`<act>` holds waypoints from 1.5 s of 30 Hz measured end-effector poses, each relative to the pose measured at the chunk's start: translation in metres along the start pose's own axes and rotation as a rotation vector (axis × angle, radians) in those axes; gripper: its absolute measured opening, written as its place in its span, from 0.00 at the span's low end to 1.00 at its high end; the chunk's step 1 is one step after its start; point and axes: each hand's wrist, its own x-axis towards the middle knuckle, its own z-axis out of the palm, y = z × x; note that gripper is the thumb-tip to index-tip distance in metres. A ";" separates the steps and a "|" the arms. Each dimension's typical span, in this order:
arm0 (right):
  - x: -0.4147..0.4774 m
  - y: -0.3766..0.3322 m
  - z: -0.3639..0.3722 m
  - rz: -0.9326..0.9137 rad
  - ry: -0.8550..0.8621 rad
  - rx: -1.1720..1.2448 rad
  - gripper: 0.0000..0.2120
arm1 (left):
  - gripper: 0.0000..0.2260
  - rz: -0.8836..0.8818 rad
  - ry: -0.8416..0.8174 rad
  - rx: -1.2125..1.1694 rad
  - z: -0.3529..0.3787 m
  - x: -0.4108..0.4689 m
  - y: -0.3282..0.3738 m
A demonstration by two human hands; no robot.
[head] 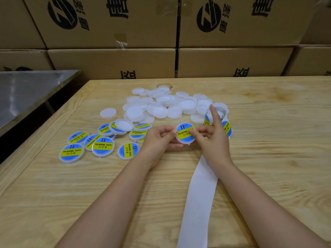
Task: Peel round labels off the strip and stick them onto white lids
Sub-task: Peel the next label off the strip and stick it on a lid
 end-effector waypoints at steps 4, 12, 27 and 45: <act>0.001 -0.001 0.002 0.016 0.019 -0.028 0.03 | 0.02 0.020 -0.014 0.045 0.001 -0.001 -0.002; 0.000 0.000 0.006 0.042 0.049 -0.127 0.13 | 0.04 0.058 -0.032 0.087 0.004 -0.004 -0.004; -0.002 -0.001 0.004 -0.109 -0.151 -0.105 0.05 | 0.04 0.093 0.121 0.009 -0.002 0.006 -0.007; 0.000 -0.001 -0.004 -0.039 0.224 -0.471 0.08 | 0.15 0.328 0.931 0.810 -0.039 0.013 0.003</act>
